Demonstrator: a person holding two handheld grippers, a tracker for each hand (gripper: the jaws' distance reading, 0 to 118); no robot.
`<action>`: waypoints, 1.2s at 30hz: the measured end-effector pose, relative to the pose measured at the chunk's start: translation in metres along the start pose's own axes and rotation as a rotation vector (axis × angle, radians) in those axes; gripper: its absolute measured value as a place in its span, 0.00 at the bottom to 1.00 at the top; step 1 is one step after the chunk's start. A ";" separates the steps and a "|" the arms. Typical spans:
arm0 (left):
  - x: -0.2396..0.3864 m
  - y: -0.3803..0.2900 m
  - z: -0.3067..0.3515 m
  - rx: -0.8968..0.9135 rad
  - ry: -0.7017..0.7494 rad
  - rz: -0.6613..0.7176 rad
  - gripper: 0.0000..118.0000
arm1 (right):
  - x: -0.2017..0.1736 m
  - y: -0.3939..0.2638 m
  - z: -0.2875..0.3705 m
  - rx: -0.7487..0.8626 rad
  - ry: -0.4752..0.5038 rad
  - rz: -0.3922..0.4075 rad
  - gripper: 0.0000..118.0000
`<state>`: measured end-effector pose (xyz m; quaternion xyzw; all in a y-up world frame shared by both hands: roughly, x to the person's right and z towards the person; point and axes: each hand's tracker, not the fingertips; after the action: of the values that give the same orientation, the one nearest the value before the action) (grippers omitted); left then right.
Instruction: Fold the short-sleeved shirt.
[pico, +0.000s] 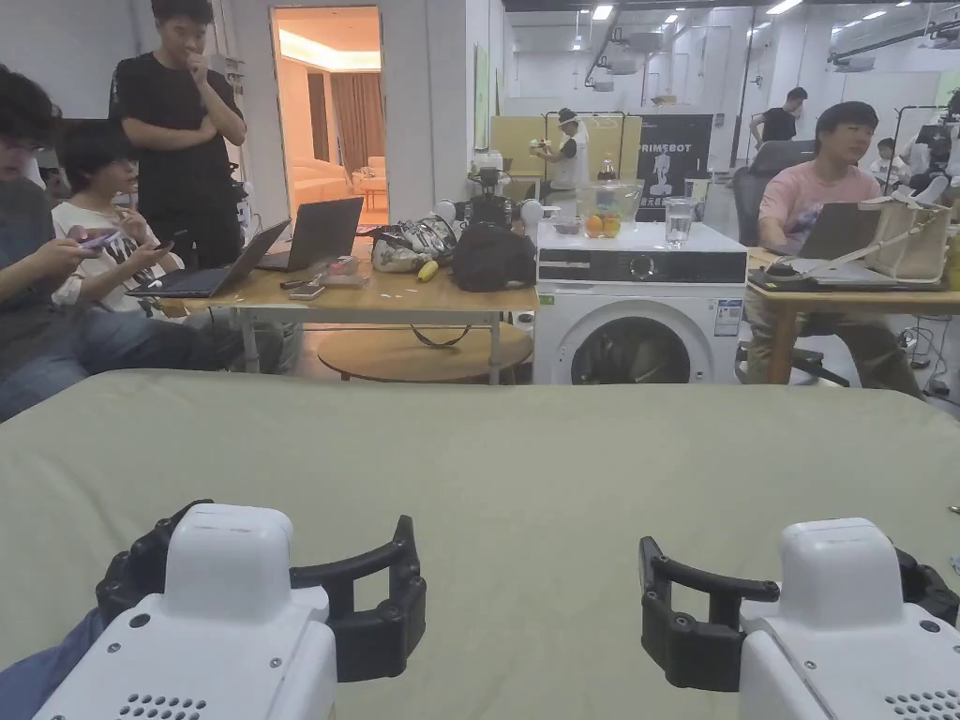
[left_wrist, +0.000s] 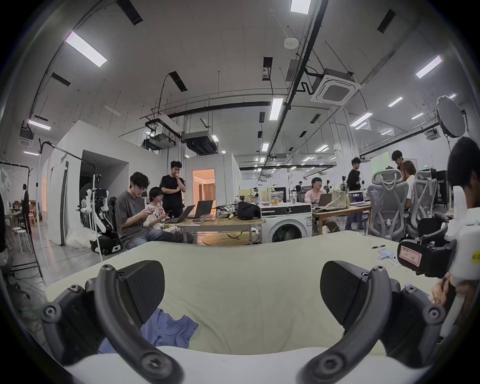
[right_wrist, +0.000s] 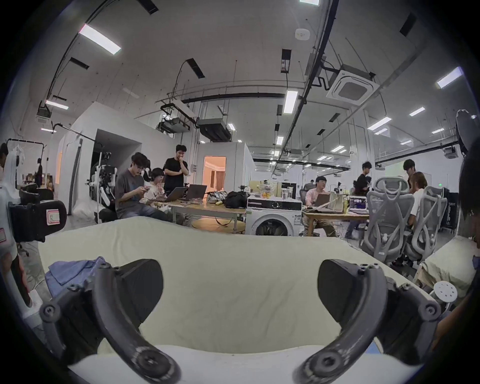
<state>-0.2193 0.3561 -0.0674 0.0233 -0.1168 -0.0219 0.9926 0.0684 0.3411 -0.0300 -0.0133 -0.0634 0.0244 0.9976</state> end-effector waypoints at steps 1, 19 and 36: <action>0.001 0.001 0.001 0.000 0.009 -0.006 0.99 | 0.000 0.000 0.001 0.007 0.009 0.002 0.95; -0.007 0.004 0.001 -0.014 -0.001 0.030 0.00 | -0.011 -0.007 -0.006 -0.042 -0.007 0.049 0.00; -0.046 0.010 0.026 -0.011 0.161 0.022 0.00 | -0.082 0.003 -0.038 0.006 0.208 -0.044 0.00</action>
<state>-0.2698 0.3674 -0.0518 0.0185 -0.0368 -0.0095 0.9991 -0.0080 0.3388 -0.0779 -0.0115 0.0404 0.0014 0.9991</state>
